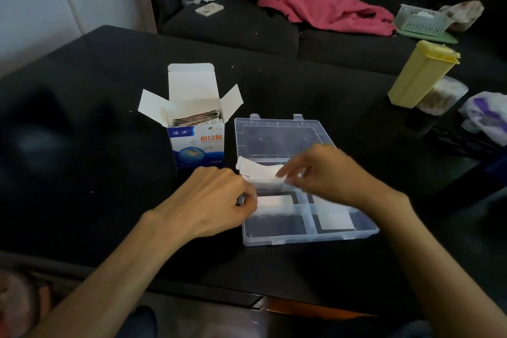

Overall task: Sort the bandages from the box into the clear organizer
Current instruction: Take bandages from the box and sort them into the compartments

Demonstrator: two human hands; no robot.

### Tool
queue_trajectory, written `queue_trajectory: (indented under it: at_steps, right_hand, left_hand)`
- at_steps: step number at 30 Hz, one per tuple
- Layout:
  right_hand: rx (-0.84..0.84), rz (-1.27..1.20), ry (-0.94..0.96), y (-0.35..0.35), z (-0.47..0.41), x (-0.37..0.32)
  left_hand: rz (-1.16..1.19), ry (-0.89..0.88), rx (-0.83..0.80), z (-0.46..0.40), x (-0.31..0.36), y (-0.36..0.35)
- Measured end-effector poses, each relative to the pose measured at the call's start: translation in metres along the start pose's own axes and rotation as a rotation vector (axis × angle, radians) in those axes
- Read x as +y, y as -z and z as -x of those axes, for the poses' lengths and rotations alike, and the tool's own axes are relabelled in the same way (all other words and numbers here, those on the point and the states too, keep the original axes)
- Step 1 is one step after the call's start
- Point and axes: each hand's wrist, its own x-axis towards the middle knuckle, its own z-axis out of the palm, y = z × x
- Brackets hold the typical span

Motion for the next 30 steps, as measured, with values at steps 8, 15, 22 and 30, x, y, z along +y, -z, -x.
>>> queue_trajectory:
  at_steps: [8,15,22,30]
  right_hand:
    - [0.242,-0.123,-0.294,-0.009,-0.014,0.013]
    - [0.200,-0.067,-0.317,-0.020,-0.017,0.015]
    - [0.129,-0.211,-0.356,-0.024,-0.024,0.014]
    - [0.213,-0.362,-0.411,-0.031,-0.029,0.009]
  left_hand:
    - [0.386,0.361,0.470,-0.008,-0.004,0.003]
    - [0.412,0.492,0.359,-0.014,-0.009,-0.017]
    - [0.429,0.473,0.408,-0.014,-0.009,-0.018]
    - [0.364,0.440,0.368,-0.017,-0.006,-0.015]
